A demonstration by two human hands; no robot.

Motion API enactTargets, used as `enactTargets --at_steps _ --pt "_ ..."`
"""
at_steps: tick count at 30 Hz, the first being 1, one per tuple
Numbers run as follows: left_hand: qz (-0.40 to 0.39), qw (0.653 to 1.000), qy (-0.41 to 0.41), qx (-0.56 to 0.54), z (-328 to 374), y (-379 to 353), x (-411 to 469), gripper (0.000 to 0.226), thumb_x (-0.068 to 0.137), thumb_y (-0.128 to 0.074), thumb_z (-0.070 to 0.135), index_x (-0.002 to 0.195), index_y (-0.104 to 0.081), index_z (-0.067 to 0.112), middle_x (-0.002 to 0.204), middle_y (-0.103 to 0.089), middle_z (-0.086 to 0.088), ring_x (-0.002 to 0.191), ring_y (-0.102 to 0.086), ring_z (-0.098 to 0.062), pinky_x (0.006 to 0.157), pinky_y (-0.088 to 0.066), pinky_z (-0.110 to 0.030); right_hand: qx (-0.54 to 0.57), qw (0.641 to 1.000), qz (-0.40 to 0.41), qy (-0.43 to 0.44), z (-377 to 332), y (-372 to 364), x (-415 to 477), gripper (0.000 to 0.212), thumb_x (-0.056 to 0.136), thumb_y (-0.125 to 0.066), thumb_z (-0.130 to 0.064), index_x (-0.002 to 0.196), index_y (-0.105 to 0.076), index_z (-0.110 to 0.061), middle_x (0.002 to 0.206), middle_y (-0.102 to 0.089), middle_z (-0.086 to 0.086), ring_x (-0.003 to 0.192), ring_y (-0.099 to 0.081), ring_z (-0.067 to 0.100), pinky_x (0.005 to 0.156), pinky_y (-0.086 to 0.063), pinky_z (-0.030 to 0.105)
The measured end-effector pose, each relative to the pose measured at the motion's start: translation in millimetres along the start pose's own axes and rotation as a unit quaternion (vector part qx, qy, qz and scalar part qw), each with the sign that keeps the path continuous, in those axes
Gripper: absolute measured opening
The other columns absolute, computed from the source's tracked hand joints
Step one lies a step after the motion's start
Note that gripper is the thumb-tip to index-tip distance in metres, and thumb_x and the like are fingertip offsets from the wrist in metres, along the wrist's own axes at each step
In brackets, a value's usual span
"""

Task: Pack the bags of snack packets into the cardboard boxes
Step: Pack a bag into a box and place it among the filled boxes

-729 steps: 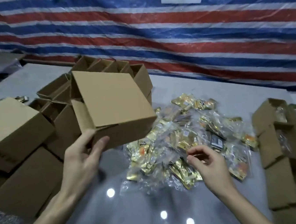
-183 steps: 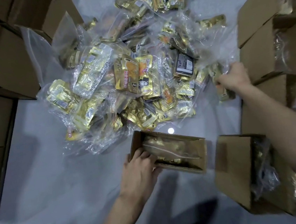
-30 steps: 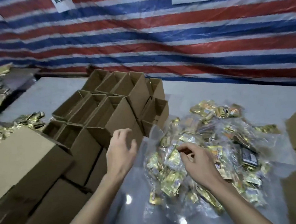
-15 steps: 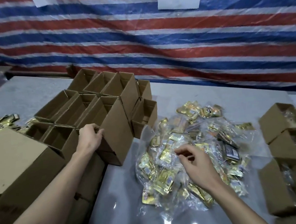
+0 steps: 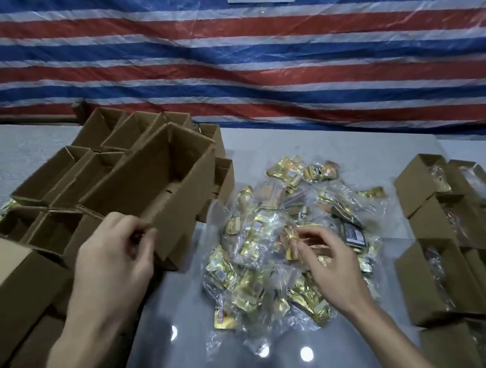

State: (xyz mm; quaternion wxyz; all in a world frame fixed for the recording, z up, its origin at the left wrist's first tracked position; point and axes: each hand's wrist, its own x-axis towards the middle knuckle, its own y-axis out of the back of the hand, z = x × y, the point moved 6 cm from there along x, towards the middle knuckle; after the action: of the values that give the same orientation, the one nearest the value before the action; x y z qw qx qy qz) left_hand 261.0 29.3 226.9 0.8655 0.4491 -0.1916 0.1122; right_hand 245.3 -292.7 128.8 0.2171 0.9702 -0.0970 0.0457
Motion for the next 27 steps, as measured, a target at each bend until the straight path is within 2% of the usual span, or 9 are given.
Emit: enactTargets --at_steps 5,7,10,13,16,18,22,25,27 --pt "-0.163 0.981 -0.07 -0.082 32.4 -81.7 -64.0 0.011 0.089 -0.06 0.015 0.079 -0.062 0.01 0.081 -0.055 0.003 0.073 -0.055 -0.013 0.065 -0.044 -0.028 -0.019 0.995 0.088 0.034 9.0 20.3 -25.4 0.02 0.094 -0.063 -0.027 0.113 -0.068 -0.023 0.12 -0.062 -0.011 0.117 -0.054 -0.004 0.096 -0.038 0.007" --pt "-0.225 0.965 -0.076 -0.114 34.1 -119.4 -86.8 0.012 0.092 -0.062 0.014 0.08 -0.061 0.01 0.081 -0.054 0.003 0.073 -0.053 -0.012 0.065 -0.043 -0.025 -0.039 0.992 0.12 -0.003 28.1 29.0 -37.2 0.02 0.092 -0.067 -0.022 0.112 -0.068 -0.019 0.123 -0.06 -0.005 0.12 -0.052 0.0 0.101 -0.038 0.011" --pt "-0.305 0.939 -0.101 -0.126 35.4 -169.3 -116.4 0.013 0.094 -0.059 0.014 0.081 -0.059 0.009 0.084 -0.054 -0.001 0.077 -0.054 -0.018 0.069 -0.04 -0.025 -0.065 0.984 0.159 -0.051 60.0 42.3 -56.6 0.024 0.089 -0.071 -0.015 0.112 -0.064 -0.019 0.121 -0.06 0.0 0.12 -0.054 0.013 0.106 -0.043 0.032" --pt "-0.379 0.908 -0.149 -0.102 38.2 -211.0 -153.9 0.015 0.095 -0.052 0.015 0.083 -0.059 0.008 0.09 -0.054 -0.007 0.087 -0.054 -0.026 0.076 -0.043 -0.034 -0.072 0.974 0.173 -0.125 95.1 52.2 -82.0 0.032 0.088 -0.072 -0.021 0.115 -0.058 -0.03 0.123 -0.056 -0.002 0.118 -0.054 0.013 0.103 -0.043 0.033" --pt "-0.439 0.877 -0.175 -0.085 39.4 -237.3 -196.9 0.02 0.098 -0.045 0.02 0.089 -0.058 0.008 0.097 -0.054 -0.008 0.095 -0.052 -0.026 0.081 -0.046 -0.043 -0.141 0.952 0.118 -0.245 138.9 55.1 -114.5 0.045 0.086 -0.074 -0.022 0.126 -0.055 -0.03 0.13 -0.047 -0.001 0.121 -0.05 0.016 0.102 -0.04 0.032" --pt "-0.479 0.855 -0.189 -0.068 39.1 -249.2 -226.0 0.023 0.099 -0.041 0.023 0.095 -0.058 0.009 0.104 -0.054 -0.006 0.102 -0.051 -0.025 0.084 -0.045 -0.042 -0.196 0.922 0.047 -0.33 167.6 53.0 -139.3 0.058 0.086 -0.071 -0.014 0.139 -0.049 -0.024 0.138 -0.043 0.007 0.127 -0.047 0.023 0.104 -0.037 0.033" --pt "-0.566 0.799 -0.202 0.003 32.7 -265.4 -266.2 0.022 0.094 -0.043 0.02 0.106 -0.059 0.012 0.118 -0.049 -0.002 0.117 -0.045 -0.02 0.091 -0.044 -0.041 -0.21 0.879 -0.085 -0.42 200.7 38.4 -185.8 0.069 0.082 -0.052 0.005 0.146 -0.044 -0.02 0.141 -0.054 0.009 0.129 -0.05 0.027 0.102 -0.04 0.027" --pt "-0.594 0.782 -0.187 -0.026 29.1 -266.4 -269.2 0.026 0.092 -0.05 0.04 0.101 -0.061 0.018 0.111 -0.053 0.004 0.11 -0.051 -0.015 0.086 -0.045 -0.035 -0.214 0.878 -0.068 -0.424 205.9 35.4 -196.4 0.063 0.08 -0.049 0.008 0.135 -0.053 -0.022 0.133 -0.061 0.006 0.122 -0.056 0.026 0.095 -0.042 0.026" --pt "-0.58 0.802 -0.098 -0.108 22.5 -264.4 -258.2 0.033 0.087 -0.054 0.057 0.095 -0.062 0.026 0.096 -0.057 0.013 0.09 -0.056 -0.004 0.078 -0.047 -0.027 -0.212 0.88 -0.04 -0.422 206.8 33.1 -193.4 0.063 0.078 -0.047 0.009 0.133 -0.053 -0.023 0.121 -0.064 0.008 0.11 -0.059 0.028 0.086 -0.043 0.027"
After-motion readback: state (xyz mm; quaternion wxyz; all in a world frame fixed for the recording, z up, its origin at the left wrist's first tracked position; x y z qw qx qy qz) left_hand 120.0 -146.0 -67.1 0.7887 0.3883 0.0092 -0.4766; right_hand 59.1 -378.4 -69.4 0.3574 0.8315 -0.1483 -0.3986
